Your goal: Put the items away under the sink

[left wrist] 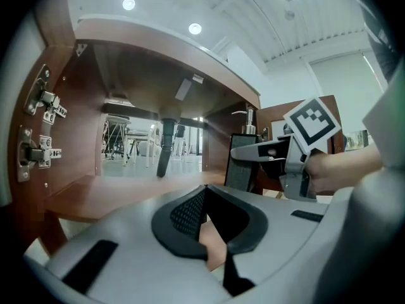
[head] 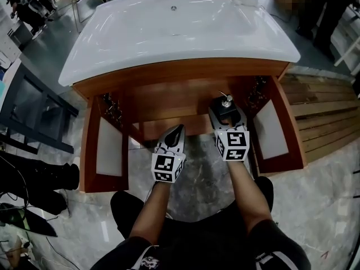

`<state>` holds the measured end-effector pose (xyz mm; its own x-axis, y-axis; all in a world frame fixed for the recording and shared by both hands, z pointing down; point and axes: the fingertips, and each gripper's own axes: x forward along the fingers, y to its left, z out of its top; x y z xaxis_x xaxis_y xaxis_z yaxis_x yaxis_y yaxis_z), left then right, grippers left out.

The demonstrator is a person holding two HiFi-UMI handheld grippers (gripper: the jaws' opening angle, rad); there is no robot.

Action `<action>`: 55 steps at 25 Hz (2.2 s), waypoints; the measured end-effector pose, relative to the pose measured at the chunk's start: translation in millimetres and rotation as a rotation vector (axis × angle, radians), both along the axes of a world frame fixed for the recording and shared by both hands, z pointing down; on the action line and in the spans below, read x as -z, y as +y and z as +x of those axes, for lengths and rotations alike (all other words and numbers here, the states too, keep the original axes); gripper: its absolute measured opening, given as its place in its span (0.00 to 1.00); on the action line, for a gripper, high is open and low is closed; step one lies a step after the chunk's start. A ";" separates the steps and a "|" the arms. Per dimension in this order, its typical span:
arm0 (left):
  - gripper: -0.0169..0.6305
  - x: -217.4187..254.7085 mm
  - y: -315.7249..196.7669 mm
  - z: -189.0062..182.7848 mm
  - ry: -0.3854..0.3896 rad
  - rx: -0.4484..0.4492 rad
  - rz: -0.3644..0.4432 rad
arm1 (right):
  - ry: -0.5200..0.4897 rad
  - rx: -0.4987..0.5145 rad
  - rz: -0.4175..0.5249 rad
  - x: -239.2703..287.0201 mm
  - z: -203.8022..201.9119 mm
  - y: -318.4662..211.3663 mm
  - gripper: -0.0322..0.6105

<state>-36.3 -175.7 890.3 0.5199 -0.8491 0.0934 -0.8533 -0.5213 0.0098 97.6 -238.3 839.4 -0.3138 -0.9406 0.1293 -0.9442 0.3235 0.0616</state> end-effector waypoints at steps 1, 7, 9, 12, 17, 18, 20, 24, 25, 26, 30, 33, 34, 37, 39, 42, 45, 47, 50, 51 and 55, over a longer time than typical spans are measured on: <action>0.04 1.7 -0.4 0.9 0.002 -0.002 0.001 | 0.000 -0.009 -0.004 2.7 2.7 -6.6 0.55; 0.04 11.8 -10.9 -3.1 0.015 0.015 0.004 | 0.019 -0.068 -0.033 14.3 13.9 -49.4 0.55; 0.04 13.6 -15.1 -3.9 0.014 0.017 0.004 | 0.031 -0.084 -0.046 13.4 16.8 -62.8 0.55; 0.04 17.5 -21.5 -6.7 0.015 0.026 0.004 | 0.038 -0.106 -0.068 9.8 21.8 -78.6 0.55; 0.04 20.1 -25.6 -9.9 0.011 0.028 0.003 | 0.033 -0.121 -0.095 -0.2 25.2 -89.0 0.55; 0.04 20.3 -25.9 -9.9 0.011 0.026 0.002 | 0.029 -0.122 -0.097 -1.8 25.4 -90.2 0.55; 0.04 21.3 -25.7 -10.8 0.012 0.026 0.002 | 0.026 -0.126 -0.102 -3.1 25.3 -92.0 0.55; 0.04 24.9 -25.1 -13.4 0.015 0.030 0.007 | 0.019 -0.137 -0.111 -3.3 26.6 -94.4 0.55; 0.04 26.1 -25.1 -14.0 0.017 0.031 0.008 | 0.013 -0.142 -0.110 -3.4 27.3 -94.8 0.55; 0.03 27.1 -24.6 -14.4 0.019 0.031 0.009 | 0.007 -0.148 -0.108 -3.4 27.8 -94.7 0.55; 0.04 29.2 -22.4 -13.7 0.025 0.025 0.012 | 0.021 -0.164 -0.092 -4.0 28.2 -93.3 0.55; 0.04 29.3 -23.0 -14.8 0.030 0.027 0.013 | 0.050 -0.158 -0.100 -6.8 25.7 -93.8 0.56; 0.04 28.9 -23.1 -15.2 0.031 0.027 0.011 | 0.054 -0.154 -0.104 -8.2 24.9 -93.5 0.56; 0.04 29.7 -24.1 -14.7 0.030 0.025 0.012 | 0.052 -0.137 -0.117 -10.6 23.4 -92.4 0.60; 0.04 31.4 -25.1 -14.2 0.032 0.023 0.015 | 0.051 -0.135 -0.119 -10.2 23.4 -91.4 0.62; 0.04 30.5 -25.2 -14.8 0.031 0.023 0.007 | 0.056 -0.147 -0.113 -9.5 25.1 -85.5 0.65; 0.04 32.5 -24.9 -15.1 0.030 0.022 -0.007 | 0.054 -0.161 -0.103 -6.8 28.8 -74.2 0.66; 0.04 40.4 -24.9 -16.4 0.035 0.028 -0.013 | 0.064 -0.166 -0.091 1.1 30.0 -64.1 0.65; 0.04 58.5 -19.3 -19.0 0.051 0.048 -0.039 | 0.134 -0.164 -0.096 15.4 25.4 -39.0 0.65; 0.04 66.8 -16.6 -18.6 0.052 0.048 -0.049 | 0.152 -0.154 -0.098 23.7 21.0 -29.5 0.65; 0.04 116.5 -2.5 -15.7 0.037 0.020 -0.060 | 0.139 -0.099 -0.097 70.4 2.6 7.1 0.53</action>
